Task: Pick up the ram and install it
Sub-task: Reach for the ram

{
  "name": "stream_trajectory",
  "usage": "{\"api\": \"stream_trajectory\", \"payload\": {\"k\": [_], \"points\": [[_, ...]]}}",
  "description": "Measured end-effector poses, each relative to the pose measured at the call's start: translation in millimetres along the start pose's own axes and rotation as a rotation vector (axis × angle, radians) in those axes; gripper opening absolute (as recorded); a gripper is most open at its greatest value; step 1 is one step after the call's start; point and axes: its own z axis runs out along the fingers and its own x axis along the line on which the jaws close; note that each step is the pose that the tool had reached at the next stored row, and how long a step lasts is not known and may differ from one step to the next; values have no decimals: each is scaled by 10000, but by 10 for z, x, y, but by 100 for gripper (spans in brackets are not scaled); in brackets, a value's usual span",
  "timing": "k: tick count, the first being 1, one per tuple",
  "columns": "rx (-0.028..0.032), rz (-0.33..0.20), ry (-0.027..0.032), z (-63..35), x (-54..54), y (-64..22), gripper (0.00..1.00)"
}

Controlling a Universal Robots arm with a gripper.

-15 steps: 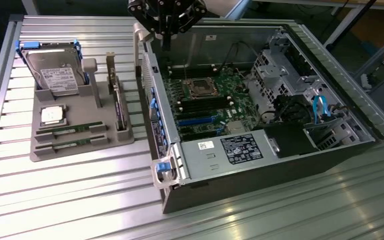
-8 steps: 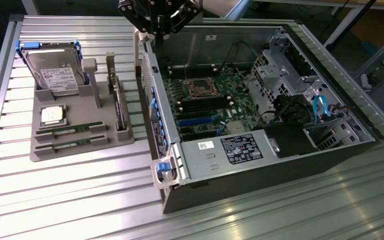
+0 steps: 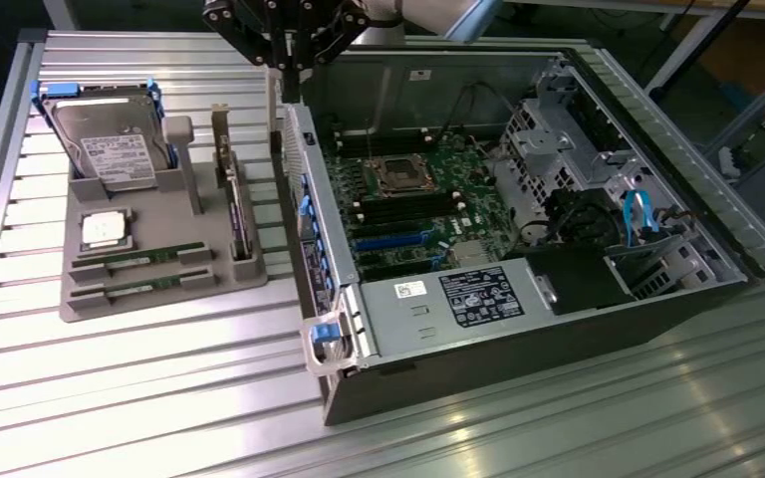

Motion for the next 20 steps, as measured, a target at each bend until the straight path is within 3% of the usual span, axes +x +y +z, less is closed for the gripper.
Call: {"api": "stream_trajectory", "payload": {"k": [10,20], "points": [[0,0,4,-4,248,-19,10],[1,2,15,-11,588,-44,10]]}}
